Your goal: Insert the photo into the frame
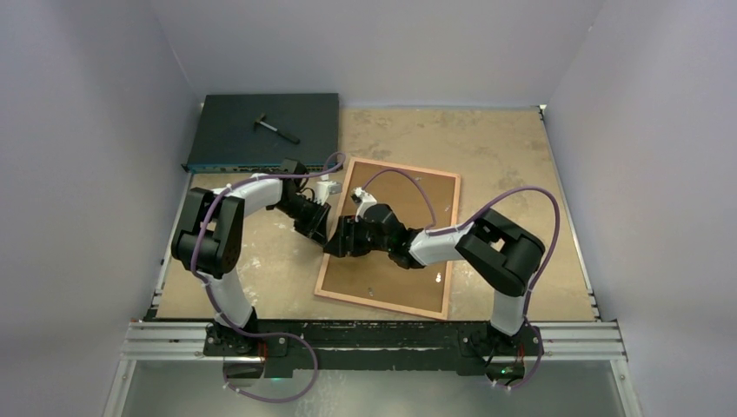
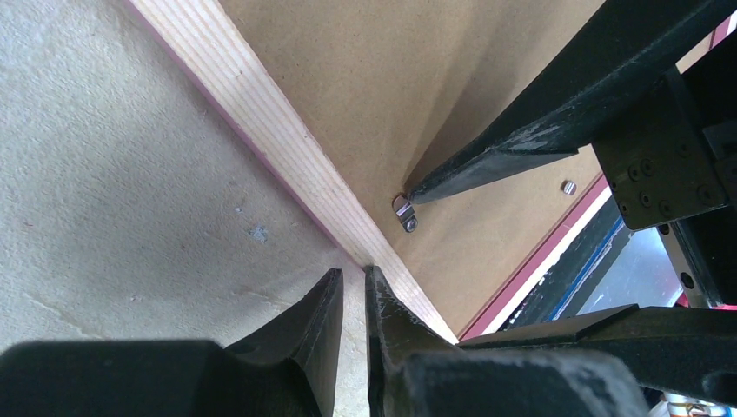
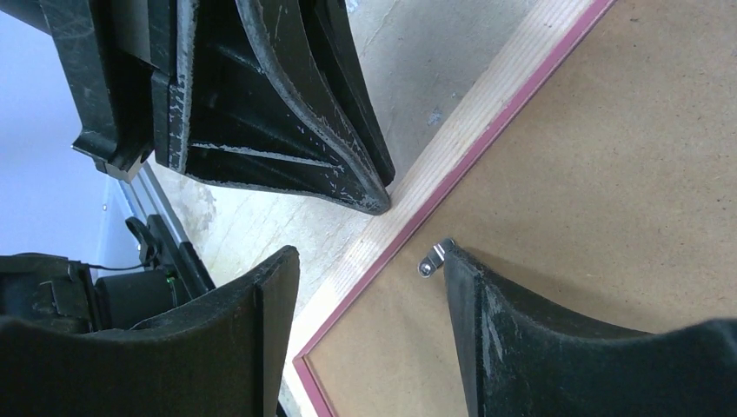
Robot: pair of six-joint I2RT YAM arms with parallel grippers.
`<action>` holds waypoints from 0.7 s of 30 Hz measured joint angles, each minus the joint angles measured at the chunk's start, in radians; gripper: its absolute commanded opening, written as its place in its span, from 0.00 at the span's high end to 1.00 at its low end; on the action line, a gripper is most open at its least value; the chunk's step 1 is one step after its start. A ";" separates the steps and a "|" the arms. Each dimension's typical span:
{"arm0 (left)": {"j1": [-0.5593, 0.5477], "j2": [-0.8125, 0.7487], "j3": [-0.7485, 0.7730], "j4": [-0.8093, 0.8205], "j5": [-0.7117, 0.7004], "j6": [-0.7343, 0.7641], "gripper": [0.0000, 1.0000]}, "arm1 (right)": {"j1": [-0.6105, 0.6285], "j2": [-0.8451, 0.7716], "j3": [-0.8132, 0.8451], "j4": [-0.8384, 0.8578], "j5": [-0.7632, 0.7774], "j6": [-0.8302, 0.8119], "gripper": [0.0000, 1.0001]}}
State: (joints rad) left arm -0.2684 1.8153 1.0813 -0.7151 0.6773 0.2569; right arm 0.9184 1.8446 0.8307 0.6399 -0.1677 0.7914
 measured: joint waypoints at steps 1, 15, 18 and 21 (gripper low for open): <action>0.000 0.000 0.000 0.000 0.000 0.000 0.88 | 0.000 0.002 0.002 0.000 0.000 0.000 0.36; 0.000 0.000 0.000 0.000 0.000 0.000 0.90 | 0.005 0.016 0.014 0.002 -0.010 0.002 0.40; 0.000 0.000 0.000 0.000 0.000 0.000 0.90 | 0.006 0.023 0.020 0.004 -0.011 0.004 0.40; 0.000 0.000 0.000 0.000 -0.001 0.000 0.90 | 0.008 0.034 0.028 0.013 -0.015 0.006 0.41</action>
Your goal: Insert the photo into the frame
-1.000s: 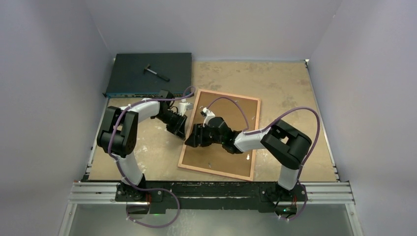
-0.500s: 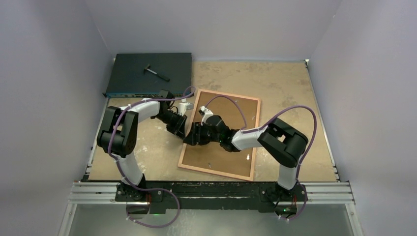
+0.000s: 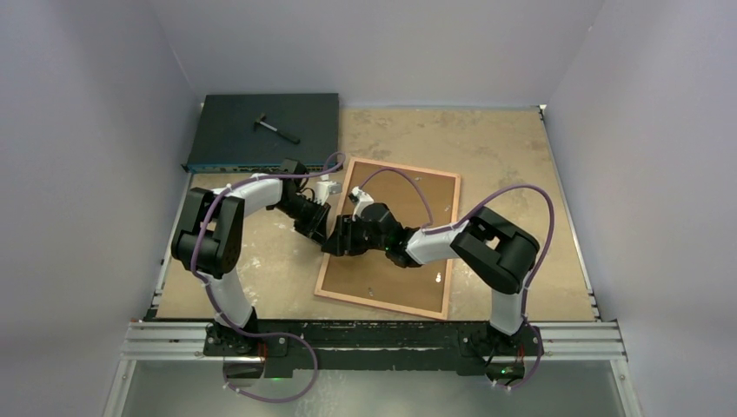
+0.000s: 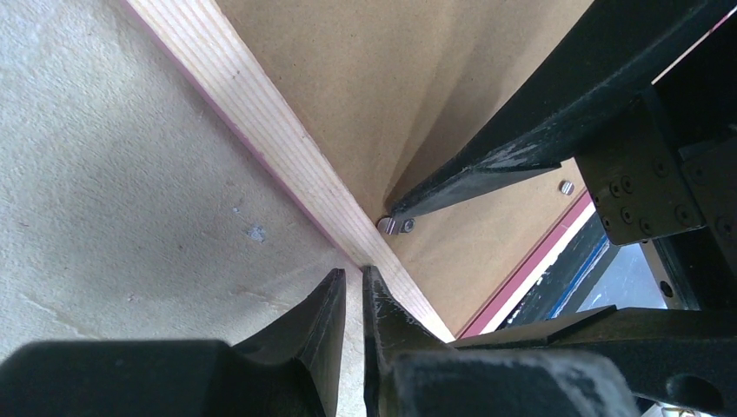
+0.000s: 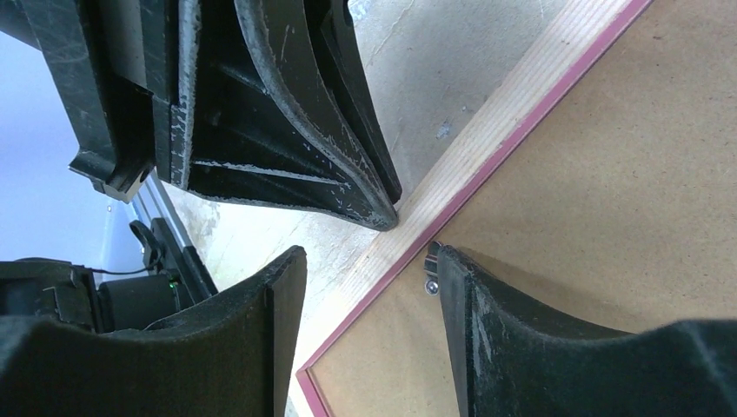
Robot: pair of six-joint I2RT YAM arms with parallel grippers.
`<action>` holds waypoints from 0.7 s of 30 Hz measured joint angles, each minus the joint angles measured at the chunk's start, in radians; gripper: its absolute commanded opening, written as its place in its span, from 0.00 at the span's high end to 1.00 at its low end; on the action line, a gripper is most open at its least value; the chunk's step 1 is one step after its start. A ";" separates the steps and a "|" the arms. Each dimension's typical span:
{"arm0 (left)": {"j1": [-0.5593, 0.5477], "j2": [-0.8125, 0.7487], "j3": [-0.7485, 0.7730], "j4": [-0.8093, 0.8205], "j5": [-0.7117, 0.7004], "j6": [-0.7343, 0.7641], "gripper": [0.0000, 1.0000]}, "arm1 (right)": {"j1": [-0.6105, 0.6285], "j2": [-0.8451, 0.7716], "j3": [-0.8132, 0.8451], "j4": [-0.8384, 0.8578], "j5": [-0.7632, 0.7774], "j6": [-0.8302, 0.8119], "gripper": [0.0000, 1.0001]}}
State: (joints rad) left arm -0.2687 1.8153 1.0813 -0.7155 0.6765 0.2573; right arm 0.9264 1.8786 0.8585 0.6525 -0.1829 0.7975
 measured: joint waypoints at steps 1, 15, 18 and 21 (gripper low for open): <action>0.000 0.000 0.000 0.000 0.000 0.000 0.91 | 0.001 0.001 0.002 0.001 0.000 0.002 0.41; 0.000 -0.002 0.000 0.000 0.000 0.000 0.93 | 0.005 0.005 0.018 -0.024 0.001 -0.004 0.40; 0.000 -0.003 0.000 -0.001 -0.001 0.000 0.93 | 0.005 -0.012 0.021 -0.066 0.003 -0.016 0.39; -0.001 -0.006 0.000 0.000 -0.004 0.000 0.93 | 0.005 -0.035 0.021 -0.113 0.008 -0.039 0.38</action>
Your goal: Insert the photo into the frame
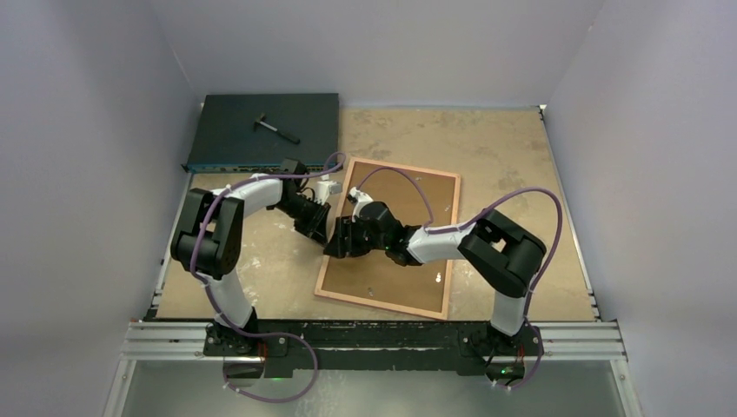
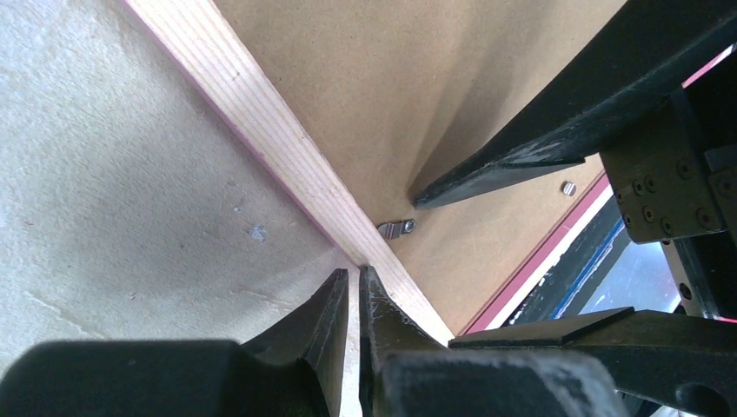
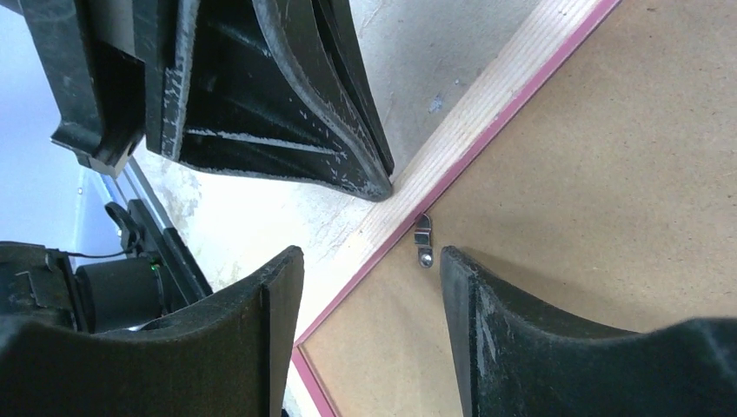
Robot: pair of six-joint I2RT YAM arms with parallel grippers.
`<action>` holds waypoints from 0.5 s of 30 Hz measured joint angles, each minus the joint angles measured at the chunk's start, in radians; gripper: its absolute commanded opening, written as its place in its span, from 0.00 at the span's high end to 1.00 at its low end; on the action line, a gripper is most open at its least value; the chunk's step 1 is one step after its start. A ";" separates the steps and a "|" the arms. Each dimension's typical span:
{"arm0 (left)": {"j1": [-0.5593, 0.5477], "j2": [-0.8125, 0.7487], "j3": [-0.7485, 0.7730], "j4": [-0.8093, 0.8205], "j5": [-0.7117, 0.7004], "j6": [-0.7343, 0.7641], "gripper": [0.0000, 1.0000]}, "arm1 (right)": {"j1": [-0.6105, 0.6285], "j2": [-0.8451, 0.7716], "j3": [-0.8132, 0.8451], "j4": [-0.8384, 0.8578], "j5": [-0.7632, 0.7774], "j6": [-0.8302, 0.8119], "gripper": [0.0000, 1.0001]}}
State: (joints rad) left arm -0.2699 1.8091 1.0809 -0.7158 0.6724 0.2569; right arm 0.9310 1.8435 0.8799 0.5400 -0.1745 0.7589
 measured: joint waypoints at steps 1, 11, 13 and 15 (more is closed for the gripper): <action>0.000 -0.001 0.000 0.001 -0.001 0.000 0.94 | 0.000 -0.006 0.001 -0.014 0.000 -0.010 0.38; 0.000 -0.005 -0.013 0.027 -0.071 0.002 0.94 | 0.010 0.006 0.005 -0.001 -0.005 -0.022 0.40; 0.000 -0.005 -0.013 0.029 -0.075 0.001 0.94 | 0.015 0.016 0.010 0.008 -0.008 -0.024 0.42; 0.000 -0.005 -0.014 0.031 -0.075 0.001 0.94 | 0.017 0.022 0.016 0.012 -0.011 -0.026 0.43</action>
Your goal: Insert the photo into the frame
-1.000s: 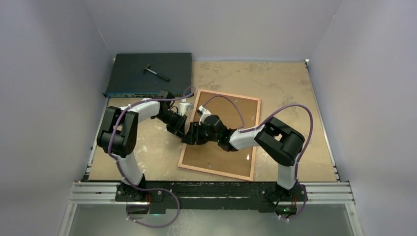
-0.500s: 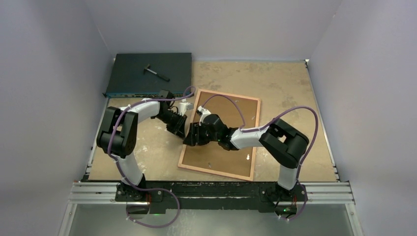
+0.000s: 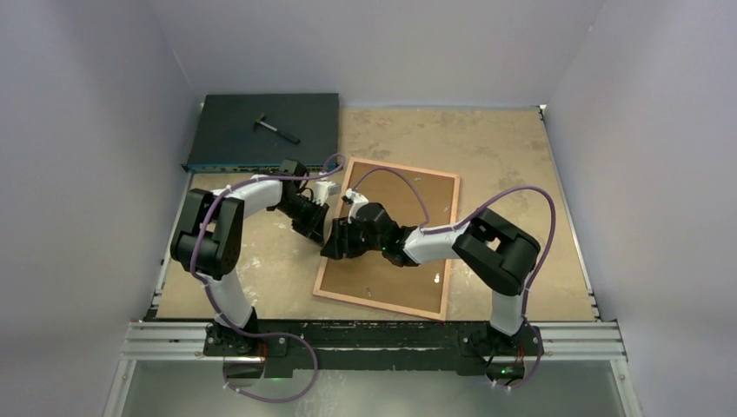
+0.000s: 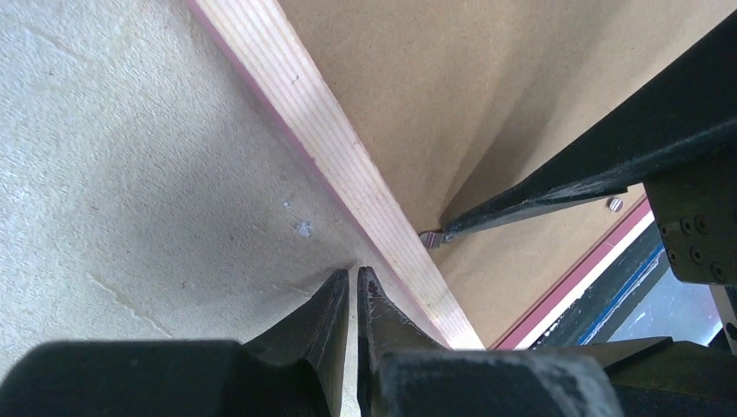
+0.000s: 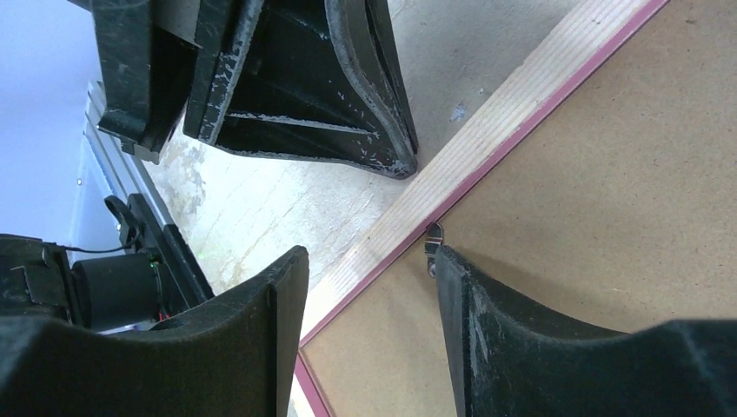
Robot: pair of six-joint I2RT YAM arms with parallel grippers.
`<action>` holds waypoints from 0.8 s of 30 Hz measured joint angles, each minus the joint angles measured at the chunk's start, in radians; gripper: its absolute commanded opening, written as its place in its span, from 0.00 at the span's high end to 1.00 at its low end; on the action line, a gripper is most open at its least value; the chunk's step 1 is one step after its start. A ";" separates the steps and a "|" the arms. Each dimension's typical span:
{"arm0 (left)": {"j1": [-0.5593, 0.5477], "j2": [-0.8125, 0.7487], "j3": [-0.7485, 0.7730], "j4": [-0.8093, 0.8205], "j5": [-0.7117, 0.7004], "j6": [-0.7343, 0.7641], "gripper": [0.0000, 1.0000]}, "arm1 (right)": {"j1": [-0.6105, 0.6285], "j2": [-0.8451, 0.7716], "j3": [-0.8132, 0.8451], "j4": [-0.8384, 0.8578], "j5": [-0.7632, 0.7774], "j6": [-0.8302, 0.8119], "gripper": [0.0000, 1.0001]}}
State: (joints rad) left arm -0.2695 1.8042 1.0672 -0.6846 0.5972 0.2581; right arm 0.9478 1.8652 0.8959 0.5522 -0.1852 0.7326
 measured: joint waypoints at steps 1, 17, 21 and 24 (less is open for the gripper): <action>0.000 0.000 0.000 0.001 0.000 0.000 0.94 | 0.000 0.003 0.002 0.001 -0.002 0.000 0.43; 0.000 0.000 -0.001 0.017 0.002 -0.001 0.95 | 0.010 0.028 0.044 -0.027 -0.064 -0.120 0.47; 0.000 0.000 -0.001 0.016 0.002 0.000 0.96 | 0.010 0.028 0.054 -0.050 -0.071 -0.150 0.45; 0.000 0.000 -0.001 0.013 0.002 0.000 0.96 | 0.002 0.022 0.054 -0.058 -0.079 -0.166 0.44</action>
State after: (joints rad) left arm -0.2699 1.8042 1.0664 -0.6720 0.5987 0.2577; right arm 0.9497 1.8874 0.9497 0.4946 -0.2646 0.5667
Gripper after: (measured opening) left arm 0.047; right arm 0.546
